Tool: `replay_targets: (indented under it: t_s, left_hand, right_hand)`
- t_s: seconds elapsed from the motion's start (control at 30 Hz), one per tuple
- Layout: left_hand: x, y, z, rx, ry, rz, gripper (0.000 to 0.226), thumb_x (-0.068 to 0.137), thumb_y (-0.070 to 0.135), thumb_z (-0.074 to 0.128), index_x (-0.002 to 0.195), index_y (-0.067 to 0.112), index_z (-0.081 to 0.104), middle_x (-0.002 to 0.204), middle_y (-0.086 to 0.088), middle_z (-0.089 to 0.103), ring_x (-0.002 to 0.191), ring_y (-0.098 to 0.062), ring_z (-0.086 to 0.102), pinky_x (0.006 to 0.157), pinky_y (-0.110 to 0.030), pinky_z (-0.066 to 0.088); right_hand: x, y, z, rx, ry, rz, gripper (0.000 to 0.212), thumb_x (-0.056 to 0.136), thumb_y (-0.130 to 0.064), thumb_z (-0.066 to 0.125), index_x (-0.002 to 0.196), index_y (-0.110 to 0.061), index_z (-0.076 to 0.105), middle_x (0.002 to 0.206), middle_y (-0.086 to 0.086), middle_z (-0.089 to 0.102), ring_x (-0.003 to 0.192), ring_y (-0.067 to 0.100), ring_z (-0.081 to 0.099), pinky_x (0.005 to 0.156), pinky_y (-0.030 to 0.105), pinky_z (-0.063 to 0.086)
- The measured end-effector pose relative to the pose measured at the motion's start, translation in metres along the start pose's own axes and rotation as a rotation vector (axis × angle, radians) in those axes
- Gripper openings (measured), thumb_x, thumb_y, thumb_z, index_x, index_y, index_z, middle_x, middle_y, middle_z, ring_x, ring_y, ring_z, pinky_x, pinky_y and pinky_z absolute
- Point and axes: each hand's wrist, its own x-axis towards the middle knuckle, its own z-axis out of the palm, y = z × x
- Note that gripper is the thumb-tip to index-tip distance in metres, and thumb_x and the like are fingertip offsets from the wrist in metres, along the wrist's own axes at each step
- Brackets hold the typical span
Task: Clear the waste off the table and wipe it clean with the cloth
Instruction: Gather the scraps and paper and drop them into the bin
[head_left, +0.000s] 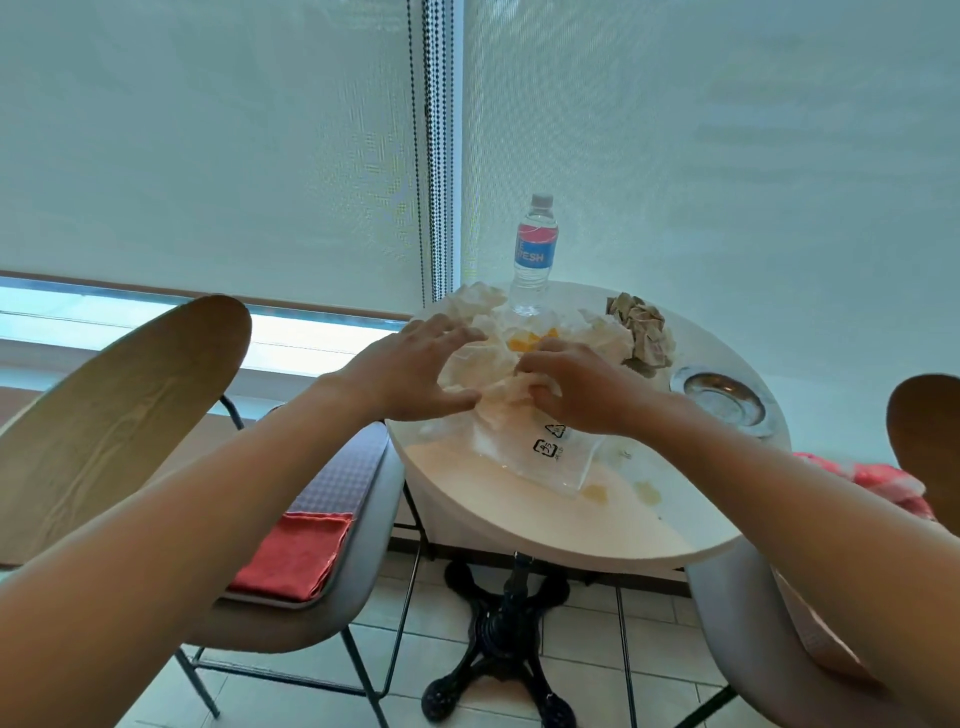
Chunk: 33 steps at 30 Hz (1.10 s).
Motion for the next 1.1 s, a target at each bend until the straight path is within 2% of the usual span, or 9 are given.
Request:
replay_targets:
  t_s: [0.13,0.27,0.43,0.53,0.63,0.73,0.87,0.97,1.1]
  left_hand:
    - [0.003,0.001,-0.002,0.022,0.018,0.028,0.078,0.079,0.072,0.058,0.146,0.041,0.033,0.153,0.007,0.036,0.138,-0.021,0.041,0.107,-0.044,0.044]
    - [0.008,0.009,-0.005,0.014,0.045,0.065,0.07,0.081,0.068,0.06,0.142,0.041,0.037,0.153,0.01,0.037,0.137,-0.02,0.042,0.108,-0.043,0.042]
    - [0.014,0.025,-0.003,0.003,0.048,0.04,0.049,0.089,0.053,0.061,0.134,0.036,0.051,0.147,0.009,0.047,0.135,-0.019,0.045,0.109,-0.043,0.041]
    - [0.013,0.031,0.001,0.0,0.038,-0.001,0.04,0.092,0.047,0.058,0.129,0.035,0.056,0.143,0.008,0.051,0.133,-0.021,0.047,0.107,-0.041,0.041]
    - [0.009,0.034,0.001,0.023,0.028,-0.043,0.037,0.092,0.044,0.058,0.128,0.034,0.057,0.14,0.008,0.052,0.13,-0.019,0.049,0.104,-0.041,0.045]
    - [0.003,0.036,-0.005,0.035,0.021,-0.09,0.038,0.092,0.043,0.06,0.128,0.034,0.057,0.14,0.009,0.05,0.131,-0.018,0.048,0.103,-0.042,0.046]
    - [-0.002,0.041,-0.012,0.066,0.032,-0.148,0.037,0.092,0.043,0.061,0.128,0.034,0.058,0.14,0.008,0.051,0.131,-0.018,0.049,0.103,-0.042,0.046]
    - [-0.005,0.05,-0.014,0.082,0.035,-0.182,0.037,0.092,0.043,0.061,0.128,0.033,0.058,0.141,0.006,0.05,0.129,-0.019,0.049,0.102,-0.042,0.046]
    - [-0.007,0.062,-0.014,0.085,0.04,-0.218,0.037,0.091,0.043,0.061,0.127,0.035,0.057,0.141,0.006,0.05,0.125,-0.019,0.052,0.099,-0.043,0.049]
  right_hand:
    - [-0.006,-0.002,-0.015,0.051,0.083,0.011,0.013,0.092,-0.014,0.054,0.09,-0.007,0.065,0.093,0.006,0.06,0.079,0.026,0.06,0.075,0.044,0.05]
    - [-0.014,-0.005,-0.033,0.04,0.032,0.087,0.03,0.088,-0.045,0.032,0.079,-0.026,0.052,0.094,-0.006,0.049,0.082,0.015,0.053,0.078,0.044,0.049]
    - [-0.023,-0.006,-0.033,-0.077,-0.097,0.101,0.033,0.096,-0.055,0.042,0.086,-0.027,0.053,0.127,-0.001,0.043,0.096,0.015,0.053,0.086,0.037,0.047]
    - [-0.019,-0.006,-0.016,-0.097,-0.072,0.016,0.028,0.092,-0.044,0.065,0.09,-0.024,0.046,0.137,0.009,0.042,0.102,0.022,0.055,0.087,0.03,0.046]
    - [-0.013,-0.005,-0.003,-0.027,-0.063,-0.073,0.016,0.089,-0.01,0.066,0.087,-0.01,0.05,0.102,0.008,0.053,0.078,0.022,0.049,0.067,0.022,0.037]
    - [-0.013,0.004,-0.005,-0.022,-0.078,-0.098,0.015,0.09,-0.002,0.052,0.097,-0.015,0.048,0.081,-0.002,0.049,0.063,0.016,0.044,0.057,0.032,0.039]
    - [-0.011,0.012,-0.011,0.071,-0.035,-0.12,0.036,0.091,-0.004,0.055,0.126,-0.011,0.058,0.102,0.001,0.056,0.08,0.017,0.055,0.069,0.027,0.041]
    - [-0.012,0.017,-0.021,0.105,0.001,-0.211,0.022,0.094,-0.003,0.056,0.105,-0.003,0.074,0.088,-0.002,0.054,0.071,0.013,0.05,0.069,0.024,0.037]
    - [-0.013,0.018,-0.03,0.139,0.042,-0.215,0.028,0.095,-0.006,0.055,0.071,0.003,0.065,0.077,0.007,0.051,0.062,0.014,0.043,0.06,0.018,0.03]
